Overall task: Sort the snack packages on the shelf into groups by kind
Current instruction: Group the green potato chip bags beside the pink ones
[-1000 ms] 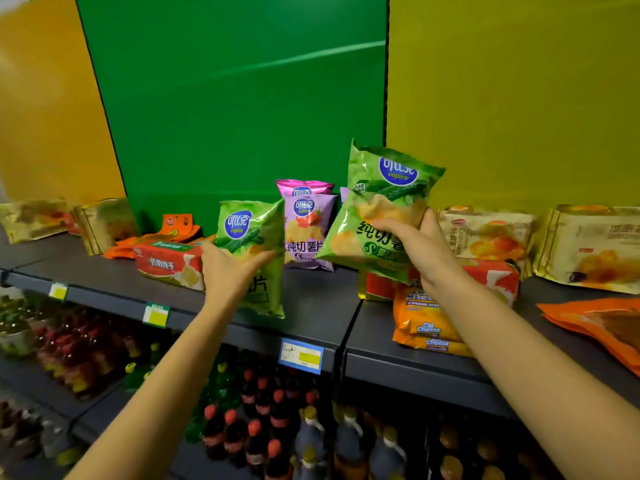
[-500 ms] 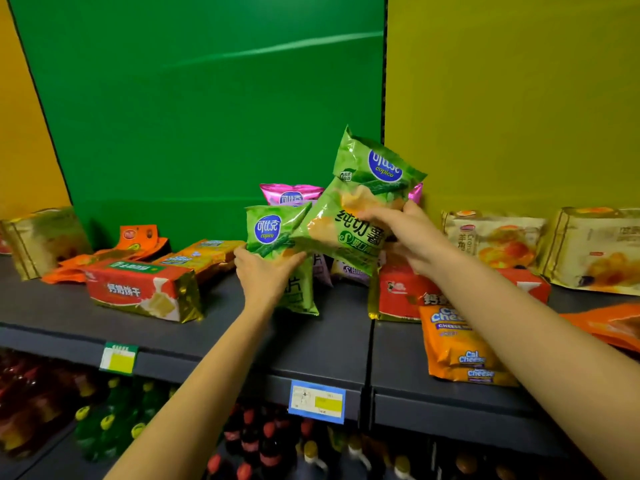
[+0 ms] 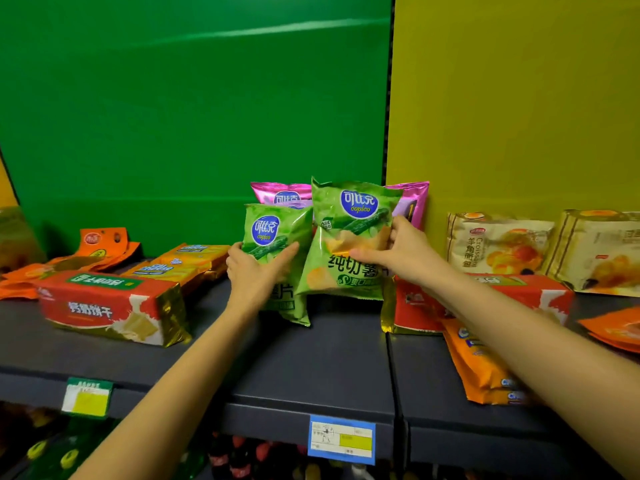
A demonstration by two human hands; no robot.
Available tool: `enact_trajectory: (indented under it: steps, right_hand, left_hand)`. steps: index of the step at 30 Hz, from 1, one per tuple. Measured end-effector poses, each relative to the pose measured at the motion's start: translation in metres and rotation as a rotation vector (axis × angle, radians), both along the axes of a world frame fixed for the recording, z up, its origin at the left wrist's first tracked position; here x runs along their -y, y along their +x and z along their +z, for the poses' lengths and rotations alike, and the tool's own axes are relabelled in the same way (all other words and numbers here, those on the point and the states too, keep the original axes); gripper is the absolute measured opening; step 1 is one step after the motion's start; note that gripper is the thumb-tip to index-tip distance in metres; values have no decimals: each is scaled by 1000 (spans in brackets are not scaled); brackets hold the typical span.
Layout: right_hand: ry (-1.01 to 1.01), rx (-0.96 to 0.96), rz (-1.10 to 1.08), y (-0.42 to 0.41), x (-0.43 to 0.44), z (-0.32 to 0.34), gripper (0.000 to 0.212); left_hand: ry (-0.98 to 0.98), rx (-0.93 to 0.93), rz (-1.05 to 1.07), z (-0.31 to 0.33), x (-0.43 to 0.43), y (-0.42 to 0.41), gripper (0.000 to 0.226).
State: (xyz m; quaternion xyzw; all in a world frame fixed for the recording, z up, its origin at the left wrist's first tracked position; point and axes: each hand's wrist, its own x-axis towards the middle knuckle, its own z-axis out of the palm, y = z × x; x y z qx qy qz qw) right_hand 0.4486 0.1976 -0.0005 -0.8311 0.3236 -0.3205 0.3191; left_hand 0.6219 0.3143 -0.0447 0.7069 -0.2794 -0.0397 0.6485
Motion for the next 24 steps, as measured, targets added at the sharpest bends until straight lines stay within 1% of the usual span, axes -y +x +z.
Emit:
enact_trajectory:
  steps: [1, 2, 5, 6, 8, 10, 12, 14, 17, 20, 24]
  right_hand:
    - [2, -15, -18, 0, -1, -2, 117]
    - [3, -31, -42, 0, -4, -2, 119]
    - [-18, -87, -127, -1, -9, -4, 110]
    - [-23, -94, -143, -2, -10, -6, 114]
    - [-43, -98, -162, -3, -11, -10, 127]
    - [-99, -148, -198, -4, -12, -13, 130]
    - [-151, -230, -241, -3, -16, -12, 128]
    - [-226, -317, -300, 1, -17, -13, 127]
    - [-286, -395, -357, 8, -18, -16, 124]
    - [-306, -426, -359, 14, -19, -19, 120]
    - [-322, -408, -379, 18, -20, -23, 112]
  left_hand:
    - [-5, -31, -48, 0, -1, 5, 131]
    - [-8, -70, -101, -1, -3, 10, 125]
    - [11, -146, -247, -2, -8, 21, 95]
    - [24, -147, -300, -3, -11, 21, 92]
    - [40, -122, -376, -8, -15, 24, 92]
    - [47, -83, -410, -14, -19, 26, 88]
    - [62, -38, -378, -18, -20, 26, 81]
    - [89, 22, -296, -20, -21, 22, 75]
    - [162, 165, -184, -19, -22, 11, 71]
    - [212, 276, -136, -21, -18, 7, 63]
    - [247, 297, -142, -20, -19, 11, 59]
